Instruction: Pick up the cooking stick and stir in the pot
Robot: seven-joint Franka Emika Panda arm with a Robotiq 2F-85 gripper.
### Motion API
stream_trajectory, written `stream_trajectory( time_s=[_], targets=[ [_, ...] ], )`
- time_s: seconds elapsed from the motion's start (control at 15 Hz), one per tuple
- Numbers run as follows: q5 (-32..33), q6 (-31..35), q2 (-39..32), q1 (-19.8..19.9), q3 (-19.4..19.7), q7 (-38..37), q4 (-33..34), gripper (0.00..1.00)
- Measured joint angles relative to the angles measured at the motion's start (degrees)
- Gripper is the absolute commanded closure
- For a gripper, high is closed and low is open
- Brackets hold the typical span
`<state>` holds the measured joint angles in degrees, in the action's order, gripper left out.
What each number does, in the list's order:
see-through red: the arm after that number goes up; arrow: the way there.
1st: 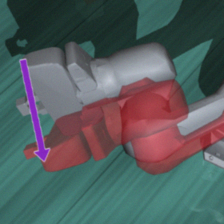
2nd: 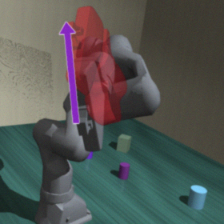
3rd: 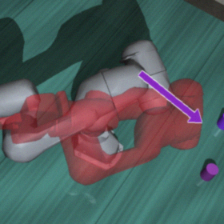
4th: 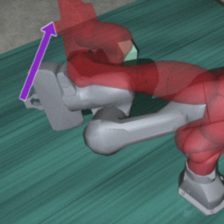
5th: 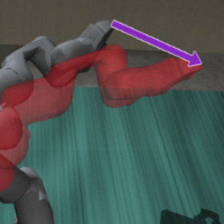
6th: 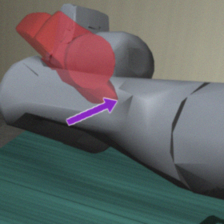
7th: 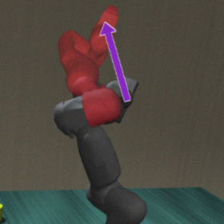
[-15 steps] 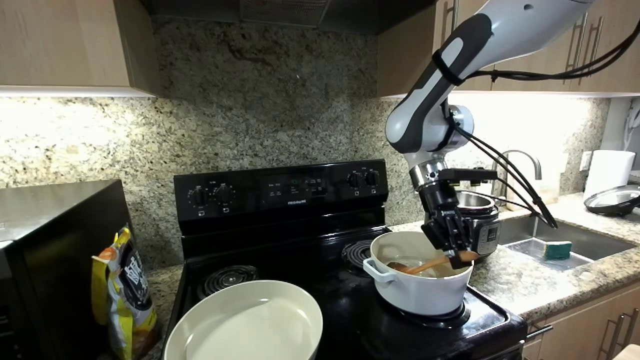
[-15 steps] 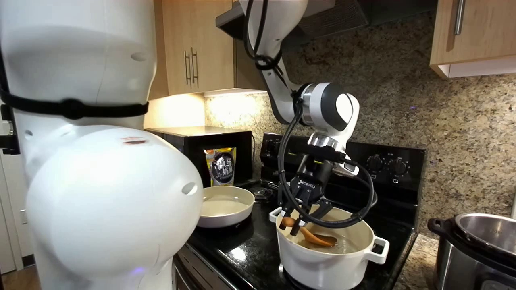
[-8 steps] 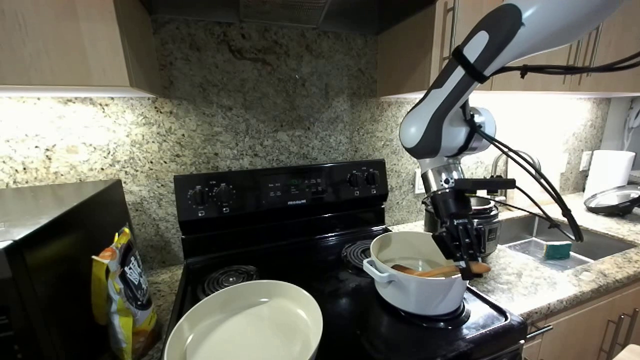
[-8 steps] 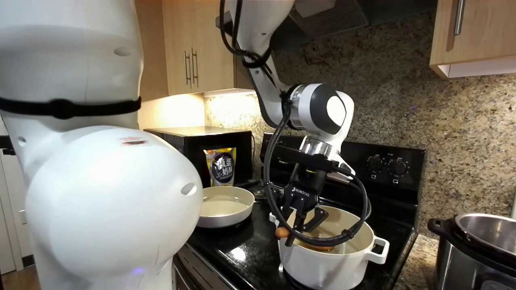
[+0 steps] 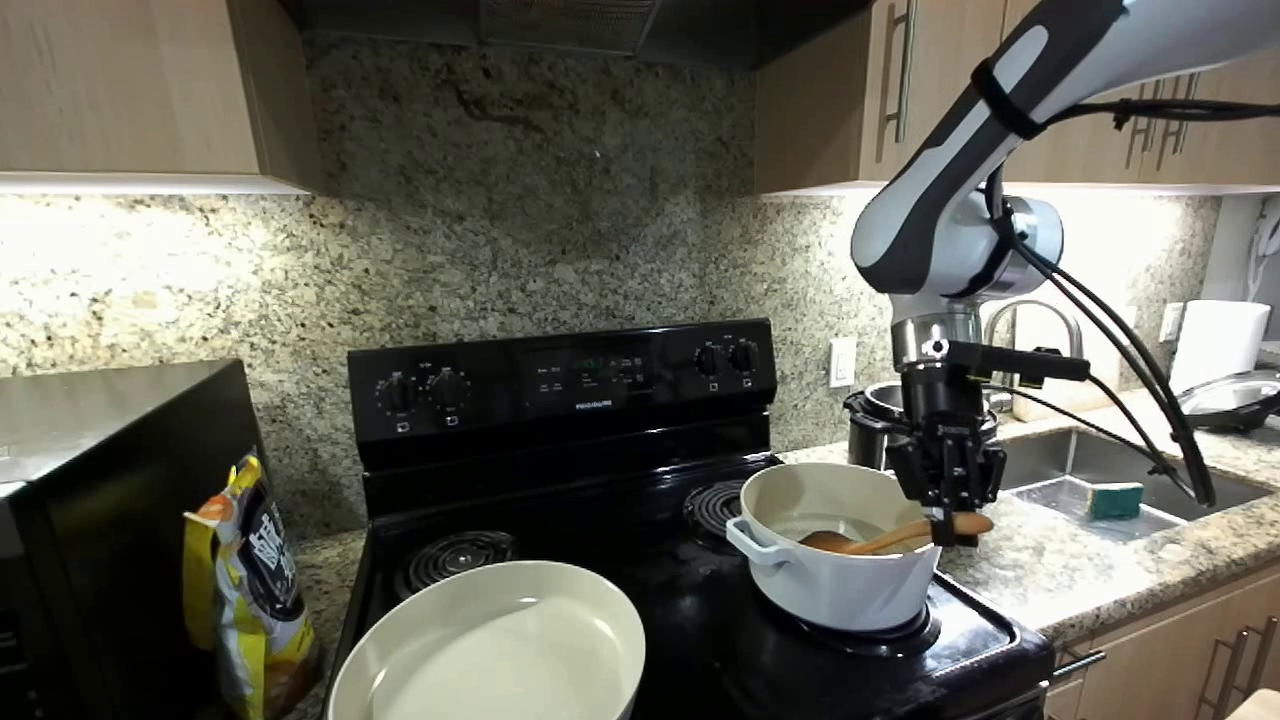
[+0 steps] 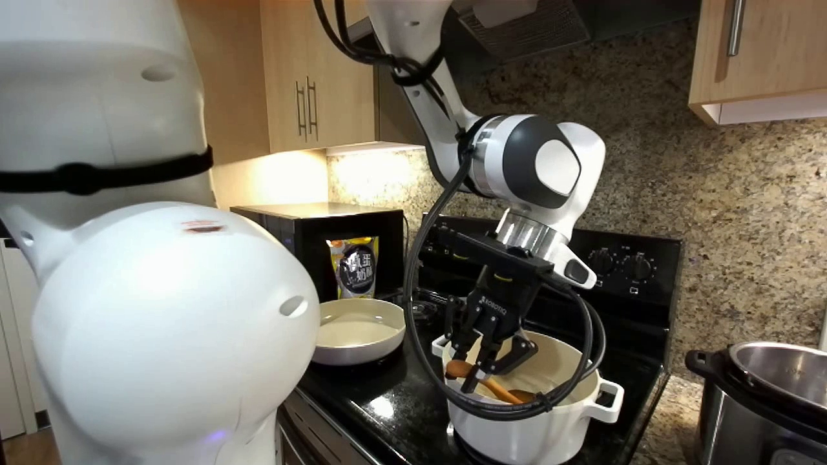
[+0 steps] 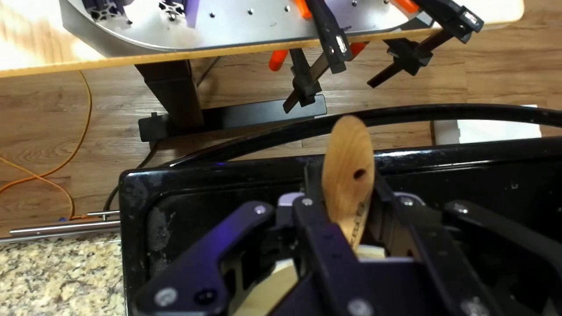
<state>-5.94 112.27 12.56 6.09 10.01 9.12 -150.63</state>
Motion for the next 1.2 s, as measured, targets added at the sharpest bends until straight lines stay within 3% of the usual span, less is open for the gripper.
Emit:
stream_trajectory(
  time_s=[0.33, 0.73, 1.2],
  targets=[
    [-3.1, -0.1, -0.3, 0.6, 1.5, 0.0, 2.5, 0.9],
    [-4.8, -3.4, -3.4, 0.3, 0.6, -0.2, 7.4, 0.9],
    [-4.8, -3.3, -3.4, 0.7, 0.2, -0.6, 7.2, 0.9]
  ],
)
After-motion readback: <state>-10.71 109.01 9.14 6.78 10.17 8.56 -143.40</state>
